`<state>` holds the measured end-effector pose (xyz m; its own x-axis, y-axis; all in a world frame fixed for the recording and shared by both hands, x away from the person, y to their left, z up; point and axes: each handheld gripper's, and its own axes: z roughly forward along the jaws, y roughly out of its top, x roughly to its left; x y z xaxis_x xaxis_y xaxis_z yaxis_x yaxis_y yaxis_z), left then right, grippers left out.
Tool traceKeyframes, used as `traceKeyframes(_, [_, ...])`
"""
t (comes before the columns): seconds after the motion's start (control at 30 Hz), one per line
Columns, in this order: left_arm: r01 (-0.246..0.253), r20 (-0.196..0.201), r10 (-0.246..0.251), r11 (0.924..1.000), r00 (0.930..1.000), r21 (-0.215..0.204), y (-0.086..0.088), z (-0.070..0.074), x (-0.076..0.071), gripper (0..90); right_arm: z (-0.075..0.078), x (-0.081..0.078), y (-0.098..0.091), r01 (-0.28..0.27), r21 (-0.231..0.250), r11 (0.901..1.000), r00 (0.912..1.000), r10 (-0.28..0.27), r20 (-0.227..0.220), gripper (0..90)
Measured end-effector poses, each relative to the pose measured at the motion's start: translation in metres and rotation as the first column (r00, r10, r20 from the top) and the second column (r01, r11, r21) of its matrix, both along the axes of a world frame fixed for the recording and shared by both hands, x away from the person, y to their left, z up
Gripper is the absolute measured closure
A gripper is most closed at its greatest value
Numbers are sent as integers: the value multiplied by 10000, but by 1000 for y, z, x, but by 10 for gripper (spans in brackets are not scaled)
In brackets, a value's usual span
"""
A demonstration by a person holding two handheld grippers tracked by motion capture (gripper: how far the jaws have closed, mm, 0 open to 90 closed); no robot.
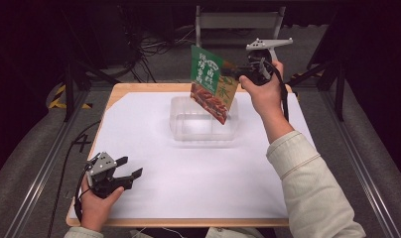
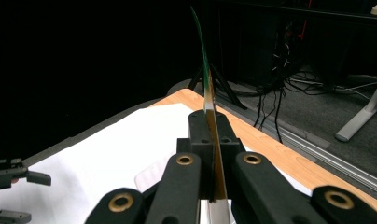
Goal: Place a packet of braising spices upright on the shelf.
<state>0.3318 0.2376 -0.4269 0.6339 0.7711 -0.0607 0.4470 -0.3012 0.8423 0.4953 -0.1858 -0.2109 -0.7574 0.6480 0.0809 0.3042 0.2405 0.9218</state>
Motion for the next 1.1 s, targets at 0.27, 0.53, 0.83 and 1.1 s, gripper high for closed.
traceKeyframes(0.27, [129,31,-129,9999,9999,-7,-3,0,3,300,0,6,12,287,-83,9996,9994,-289,-180,900])
traceKeyframes(0.53, [258,86,-258,9997,9996,57,-5,1,5,300,-6,9,22,485,-38,9988,9984,-486,-294,900])
traceKeyframes(0.83, [332,80,-332,9994,9994,56,-7,1,6,300,-11,10,29,794,57,9968,9958,-791,-460,900])
traceKeyframes(1.1, [317,100,-317,9995,9994,-4,-6,1,6,300,-20,11,35,1009,144,9948,9936,-1001,-526,900])
